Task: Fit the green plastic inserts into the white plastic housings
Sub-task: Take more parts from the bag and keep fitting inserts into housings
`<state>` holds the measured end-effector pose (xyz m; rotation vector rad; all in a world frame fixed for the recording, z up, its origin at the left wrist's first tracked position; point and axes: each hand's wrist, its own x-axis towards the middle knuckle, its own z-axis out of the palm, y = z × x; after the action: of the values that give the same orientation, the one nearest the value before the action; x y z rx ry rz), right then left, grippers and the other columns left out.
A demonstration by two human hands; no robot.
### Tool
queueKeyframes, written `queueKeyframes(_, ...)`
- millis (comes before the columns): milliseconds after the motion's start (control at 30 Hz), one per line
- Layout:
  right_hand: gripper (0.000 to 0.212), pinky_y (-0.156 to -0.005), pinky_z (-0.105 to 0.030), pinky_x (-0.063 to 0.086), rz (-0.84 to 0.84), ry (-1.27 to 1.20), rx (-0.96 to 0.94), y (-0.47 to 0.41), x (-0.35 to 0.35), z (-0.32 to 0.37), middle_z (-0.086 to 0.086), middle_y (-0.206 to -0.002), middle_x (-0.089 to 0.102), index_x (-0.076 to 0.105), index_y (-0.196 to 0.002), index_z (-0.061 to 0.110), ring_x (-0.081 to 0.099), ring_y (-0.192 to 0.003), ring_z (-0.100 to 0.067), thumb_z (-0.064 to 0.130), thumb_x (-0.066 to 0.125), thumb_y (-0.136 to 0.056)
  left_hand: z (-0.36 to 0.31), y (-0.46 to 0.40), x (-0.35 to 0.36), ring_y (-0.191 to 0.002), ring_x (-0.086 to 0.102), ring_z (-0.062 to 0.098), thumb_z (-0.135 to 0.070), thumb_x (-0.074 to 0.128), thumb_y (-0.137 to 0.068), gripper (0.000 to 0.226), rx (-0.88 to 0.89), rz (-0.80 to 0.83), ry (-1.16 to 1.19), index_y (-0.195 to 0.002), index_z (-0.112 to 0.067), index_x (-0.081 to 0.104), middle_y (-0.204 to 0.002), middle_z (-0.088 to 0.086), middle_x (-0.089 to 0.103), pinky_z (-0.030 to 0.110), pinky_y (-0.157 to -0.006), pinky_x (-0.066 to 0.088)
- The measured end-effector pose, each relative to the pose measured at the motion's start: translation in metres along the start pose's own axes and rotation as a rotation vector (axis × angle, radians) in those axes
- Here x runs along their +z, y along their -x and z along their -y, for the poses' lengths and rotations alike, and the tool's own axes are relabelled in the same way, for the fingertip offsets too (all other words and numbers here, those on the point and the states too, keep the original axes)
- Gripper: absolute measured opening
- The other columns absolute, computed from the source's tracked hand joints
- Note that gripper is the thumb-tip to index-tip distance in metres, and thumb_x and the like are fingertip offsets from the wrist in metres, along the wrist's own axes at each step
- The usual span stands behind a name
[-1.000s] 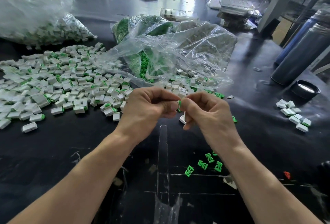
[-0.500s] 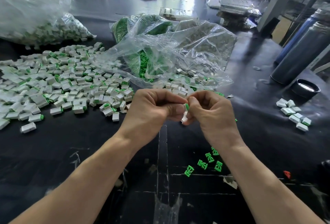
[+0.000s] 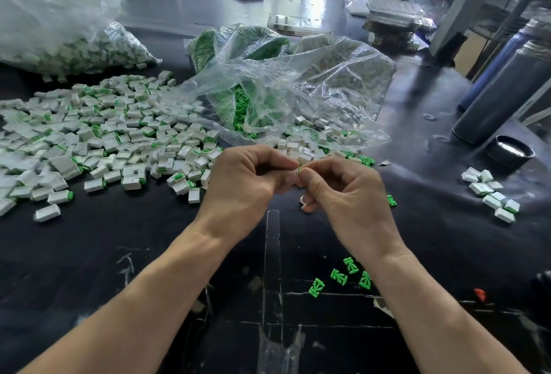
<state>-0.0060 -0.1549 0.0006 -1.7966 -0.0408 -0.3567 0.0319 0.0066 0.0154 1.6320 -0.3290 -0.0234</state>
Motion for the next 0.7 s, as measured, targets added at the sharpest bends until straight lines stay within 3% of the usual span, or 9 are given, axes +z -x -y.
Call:
queueKeyframes(167,0.012,-0.060,-0.026,0.058,-0.004,0.062,-0.024,0.0013,-0.0015,-0.0014,0.002,-0.074,0.073,0.073,-0.086,0.026,0.072,-0.062,-0.017,0.017,0.074,-0.095,-0.0016,0.0012,0.0005,-0.076,0.074,0.007,0.006,0.080,-0.080,0.020,0.060,0.022,-0.087,-0.087,-0.012,0.079,-0.081,-0.003,0.077,0.015,-0.069,0.056)
queueKeyframes(267,0.006,-0.064,-0.042,0.060,-0.075,0.159,-0.048,0.0037,0.0019,-0.0026,0.003,-0.074,0.072,0.071,-0.083,0.026,0.072,-0.064,-0.021,0.024,0.071,-0.089,-0.0013,0.0013,0.0029,-0.077,0.074,0.005,0.005,0.081,-0.079,0.020,0.093,0.025,-0.129,-0.086,-0.014,0.080,-0.082,-0.004,0.077,0.014,-0.071,0.056)
queueKeyframes(333,0.006,-0.065,-0.044,0.059,-0.123,0.206,-0.051,0.0041,0.0053,-0.0028,0.003,-0.071,0.071,0.069,-0.081,0.026,0.071,-0.065,-0.023,0.023,0.070,-0.087,0.0000,0.0017,0.0050,-0.078,0.074,0.005,0.003,0.082,-0.079,0.021,0.111,0.010,-0.159,-0.086,-0.017,0.080,-0.082,-0.007,0.077,0.016,-0.073,0.057)
queueKeyframes(567,0.014,-0.058,-0.032,0.056,-0.161,0.268,-0.065,0.0027,0.0067,-0.0019,0.003,-0.067,0.069,0.069,-0.081,0.024,0.070,-0.062,-0.017,0.014,0.072,-0.090,0.0034,0.0018,0.0083,-0.078,0.074,0.005,0.002,0.081,-0.081,0.019,0.111,-0.015,-0.183,-0.089,-0.015,0.080,-0.082,-0.007,0.077,0.020,-0.074,0.059)
queueKeyframes(700,0.010,-0.056,-0.026,0.058,-0.022,0.016,0.033,0.0003,0.0014,-0.0010,-0.004,-0.074,0.073,0.073,-0.089,0.015,0.070,-0.062,-0.018,0.010,0.070,-0.097,0.0049,0.0014,0.0040,-0.075,0.074,0.012,0.004,0.077,-0.085,0.015,0.012,-0.011,-0.040,-0.089,-0.011,0.078,-0.081,-0.001,0.078,0.021,-0.067,0.059)
